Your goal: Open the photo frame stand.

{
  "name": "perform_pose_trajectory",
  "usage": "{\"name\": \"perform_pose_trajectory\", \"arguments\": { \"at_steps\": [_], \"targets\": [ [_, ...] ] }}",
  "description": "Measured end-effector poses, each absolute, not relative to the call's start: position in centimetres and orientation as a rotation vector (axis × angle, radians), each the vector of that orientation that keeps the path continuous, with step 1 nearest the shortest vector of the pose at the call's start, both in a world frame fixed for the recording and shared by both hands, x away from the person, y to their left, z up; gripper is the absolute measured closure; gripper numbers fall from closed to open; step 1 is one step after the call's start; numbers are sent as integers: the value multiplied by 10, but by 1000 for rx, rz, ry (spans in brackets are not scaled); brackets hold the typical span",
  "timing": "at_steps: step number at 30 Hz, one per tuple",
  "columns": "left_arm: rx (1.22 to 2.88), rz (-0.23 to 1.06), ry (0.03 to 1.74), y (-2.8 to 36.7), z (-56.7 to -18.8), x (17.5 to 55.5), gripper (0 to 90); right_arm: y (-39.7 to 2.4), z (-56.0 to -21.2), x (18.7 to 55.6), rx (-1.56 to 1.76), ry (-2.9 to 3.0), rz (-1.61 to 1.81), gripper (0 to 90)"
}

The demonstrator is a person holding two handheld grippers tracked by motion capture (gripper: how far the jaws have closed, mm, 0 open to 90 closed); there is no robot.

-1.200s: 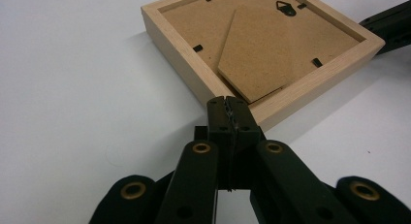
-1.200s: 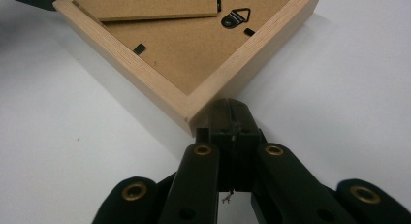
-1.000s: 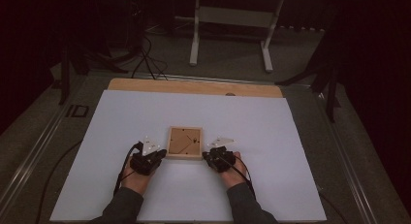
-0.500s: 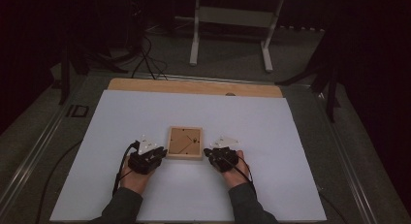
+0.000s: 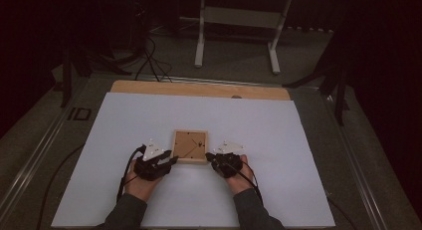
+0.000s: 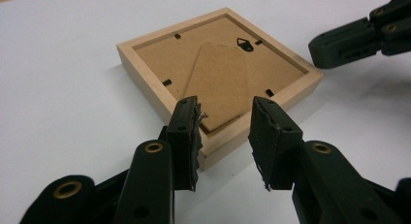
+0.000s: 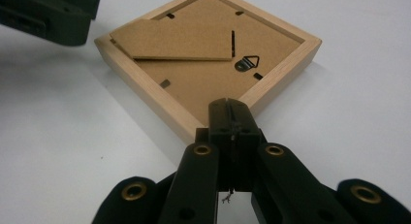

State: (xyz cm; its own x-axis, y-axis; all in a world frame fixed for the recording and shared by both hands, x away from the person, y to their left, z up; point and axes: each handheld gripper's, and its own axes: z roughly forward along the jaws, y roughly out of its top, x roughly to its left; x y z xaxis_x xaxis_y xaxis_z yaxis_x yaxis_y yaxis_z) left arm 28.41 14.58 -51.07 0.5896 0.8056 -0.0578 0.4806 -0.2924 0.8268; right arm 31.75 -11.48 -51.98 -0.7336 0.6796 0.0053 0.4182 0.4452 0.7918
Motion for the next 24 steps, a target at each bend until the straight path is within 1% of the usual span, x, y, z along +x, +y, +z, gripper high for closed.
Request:
{"name": "perform_pose_trajectory", "arguments": {
  "at_steps": [11, 20, 24],
  "targets": [
    [1924, 449, 1032, 150, -497, 293, 607, -114, -520, 315, 920, 2369, 1187, 900],
    [1991, 451, 1015, 140, -496, 304, 591, -111, -521, 314, 914, 2371, 1203, 900],
    [2008, 445, 1012, 136, -497, 308, 568, -110, -521, 314, 906, 2371, 1213, 900]
  ]
}}
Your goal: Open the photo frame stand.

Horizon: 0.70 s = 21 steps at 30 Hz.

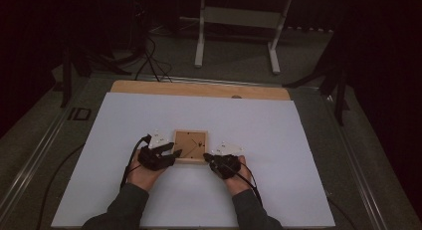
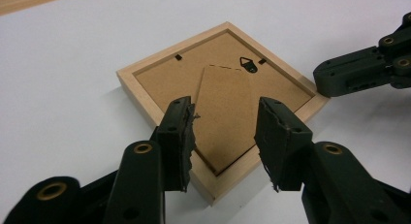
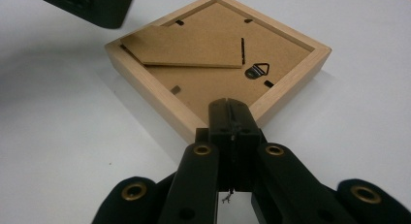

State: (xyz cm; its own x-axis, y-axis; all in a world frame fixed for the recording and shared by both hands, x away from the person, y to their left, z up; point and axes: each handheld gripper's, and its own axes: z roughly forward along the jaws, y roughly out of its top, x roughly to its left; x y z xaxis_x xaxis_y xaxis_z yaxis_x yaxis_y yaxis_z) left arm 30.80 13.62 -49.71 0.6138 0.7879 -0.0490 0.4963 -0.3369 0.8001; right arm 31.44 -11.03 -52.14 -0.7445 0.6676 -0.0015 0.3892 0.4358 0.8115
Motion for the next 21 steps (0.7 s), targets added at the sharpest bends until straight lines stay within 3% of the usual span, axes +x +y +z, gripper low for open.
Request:
{"name": "perform_pose_trajectory", "arguments": {
  "at_steps": [21],
  "targets": [
    [2110, 438, 1009, 119, -514, 326, 482, -111, -523, 313, 897, 2362, 1228, 900]
  ]
}}
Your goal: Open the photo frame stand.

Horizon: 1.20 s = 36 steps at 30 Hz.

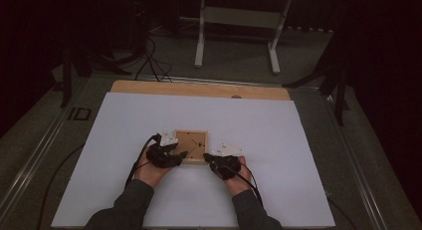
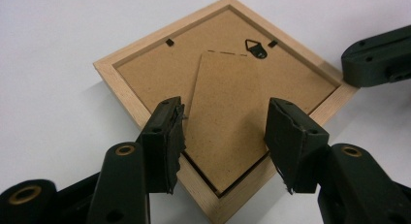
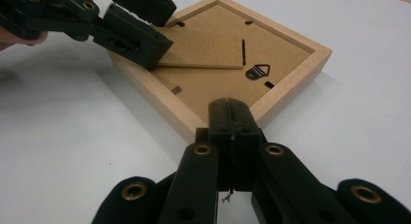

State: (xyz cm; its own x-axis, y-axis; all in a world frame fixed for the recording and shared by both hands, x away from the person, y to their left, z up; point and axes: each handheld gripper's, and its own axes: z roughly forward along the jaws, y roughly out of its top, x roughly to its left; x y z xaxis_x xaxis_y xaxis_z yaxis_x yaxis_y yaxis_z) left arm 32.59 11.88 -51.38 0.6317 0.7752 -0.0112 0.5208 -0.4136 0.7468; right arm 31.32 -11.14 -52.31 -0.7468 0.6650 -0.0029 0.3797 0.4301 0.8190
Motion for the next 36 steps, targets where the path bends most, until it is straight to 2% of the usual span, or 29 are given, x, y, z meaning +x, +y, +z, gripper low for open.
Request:
{"name": "perform_pose_trajectory", "arguments": {
  "at_steps": [24, 36],
  "targets": [
    [2170, 425, 1005, 111, -512, 334, 503, -112, -524, 313, 899, 2361, 1237, 899],
    [2146, 435, 982, 110, -494, 335, 513, -112, -524, 313, 899, 2359, 1236, 899]
  ]
}}
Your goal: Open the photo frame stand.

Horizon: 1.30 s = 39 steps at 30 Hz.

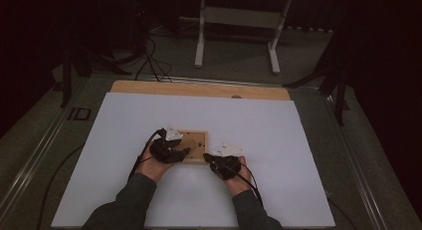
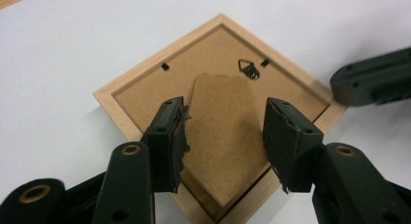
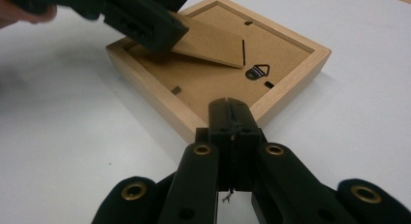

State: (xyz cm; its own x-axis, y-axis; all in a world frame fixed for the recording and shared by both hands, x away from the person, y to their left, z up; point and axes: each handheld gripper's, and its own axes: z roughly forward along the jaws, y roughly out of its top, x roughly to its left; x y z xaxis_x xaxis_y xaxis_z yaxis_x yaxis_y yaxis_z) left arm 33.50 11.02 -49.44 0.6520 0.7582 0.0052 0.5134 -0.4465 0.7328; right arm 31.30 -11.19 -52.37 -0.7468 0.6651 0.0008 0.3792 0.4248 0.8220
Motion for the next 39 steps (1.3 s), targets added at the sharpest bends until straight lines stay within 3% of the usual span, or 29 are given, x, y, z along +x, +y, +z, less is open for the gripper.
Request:
{"name": "perform_pose_trajectory", "arguments": {
  "at_steps": [15, 17, 28, 39],
  "targets": [
    [2078, 405, 995, 122, -485, 333, 532, -112, -524, 313, 896, 2359, 1235, 899],
    [2067, 404, 989, 126, -481, 330, 558, -112, -524, 313, 896, 2359, 1235, 900],
    [2101, 389, 954, 136, -476, 317, 878, -112, -524, 313, 894, 2359, 1236, 899],
    [2083, 372, 997, 145, -484, 306, 896, -112, -524, 313, 899, 2358, 1239, 899]
  ]
}}
